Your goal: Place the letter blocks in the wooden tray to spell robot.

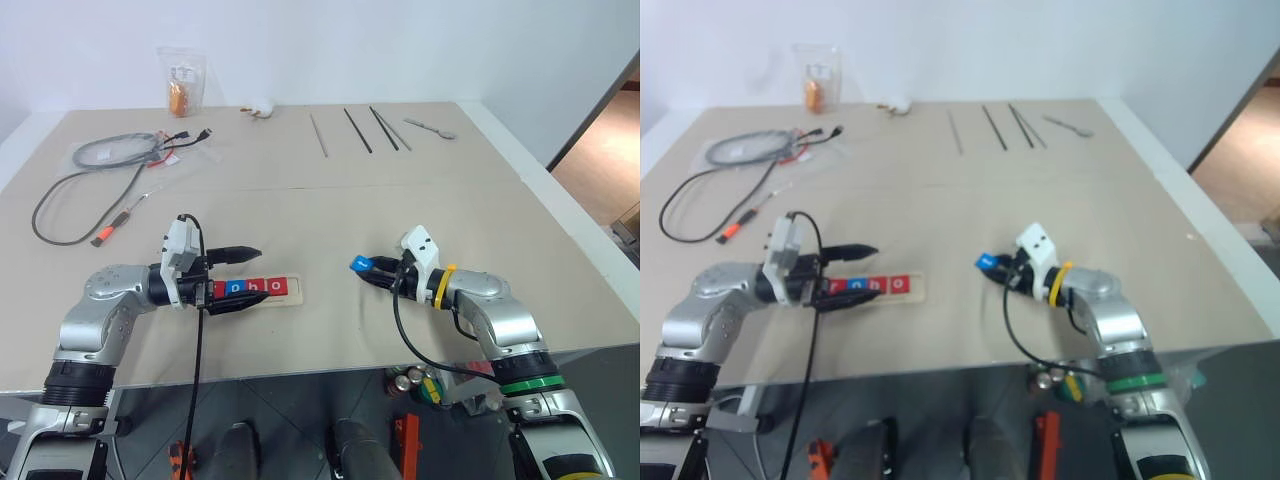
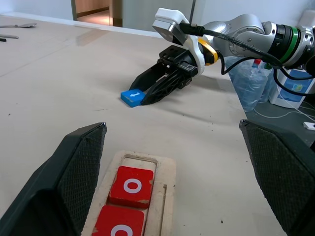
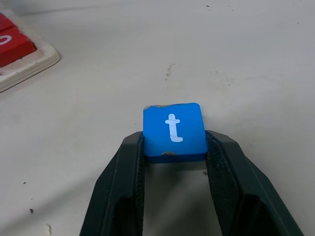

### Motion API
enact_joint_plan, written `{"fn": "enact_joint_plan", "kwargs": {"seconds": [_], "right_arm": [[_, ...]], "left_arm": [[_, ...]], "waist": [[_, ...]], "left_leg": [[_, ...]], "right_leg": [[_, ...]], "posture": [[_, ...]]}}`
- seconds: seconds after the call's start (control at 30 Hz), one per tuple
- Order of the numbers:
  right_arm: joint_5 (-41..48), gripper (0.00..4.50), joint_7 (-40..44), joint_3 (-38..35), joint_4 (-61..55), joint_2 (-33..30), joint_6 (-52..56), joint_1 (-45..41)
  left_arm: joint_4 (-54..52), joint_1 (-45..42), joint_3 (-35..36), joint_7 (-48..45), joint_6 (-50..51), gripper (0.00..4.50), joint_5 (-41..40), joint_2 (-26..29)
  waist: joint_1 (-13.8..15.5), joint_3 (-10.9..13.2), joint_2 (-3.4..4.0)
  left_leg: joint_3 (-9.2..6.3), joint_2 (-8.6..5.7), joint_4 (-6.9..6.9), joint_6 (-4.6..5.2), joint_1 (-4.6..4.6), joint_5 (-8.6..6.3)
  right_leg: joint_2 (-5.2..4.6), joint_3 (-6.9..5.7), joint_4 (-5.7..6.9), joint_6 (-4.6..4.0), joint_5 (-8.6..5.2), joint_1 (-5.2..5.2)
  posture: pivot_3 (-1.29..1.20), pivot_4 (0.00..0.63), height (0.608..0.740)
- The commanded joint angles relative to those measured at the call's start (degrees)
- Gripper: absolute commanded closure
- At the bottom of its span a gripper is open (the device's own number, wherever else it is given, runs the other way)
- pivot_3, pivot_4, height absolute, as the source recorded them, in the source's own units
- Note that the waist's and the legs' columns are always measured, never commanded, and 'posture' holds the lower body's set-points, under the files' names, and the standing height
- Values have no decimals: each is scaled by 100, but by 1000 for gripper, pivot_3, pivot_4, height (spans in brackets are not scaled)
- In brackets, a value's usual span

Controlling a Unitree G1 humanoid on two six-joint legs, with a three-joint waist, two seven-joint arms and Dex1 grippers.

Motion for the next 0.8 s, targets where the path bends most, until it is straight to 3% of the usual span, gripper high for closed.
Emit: {"fn": "enact_joint_plan", "kwargs": {"seconds": [0.03,0.23,0.4,0.8], "right_arm": [[110,3315,21,-156,-245,-27,-109,-8],[511,3315,-382,-305,-1199,182,606,145],[710,3315,-746,-19,-2467,351,1402,612],[1222,3315,-2278,-129,-4754,582,4385,834]], "left_arm": [[-44,-66,104,-32,-96,0,-30,54],[-70,-65,93,15,-108,0,-21,29],[-44,-35,65,42,-156,0,1,-53],[428,-382,-16,-189,-384,0,141,-46]], "waist": [[0,0,0],[-3,0,0],[2,0,0],[2,-1,-1]], "left_leg": [[0,0,0,0,0,0],[0,0,-1,0,0,0],[-2,0,-6,0,-3,0],[-3,0,-3,0,-3,0]], "right_leg": [[0,0,0,0,0,0],[0,0,0,0,0,-2],[-1,-1,0,2,-3,-2],[-3,-1,0,-10,4,-7]], "posture": [[0,150,740],[0,150,740],[0,150,740],[0,150,740]]}}
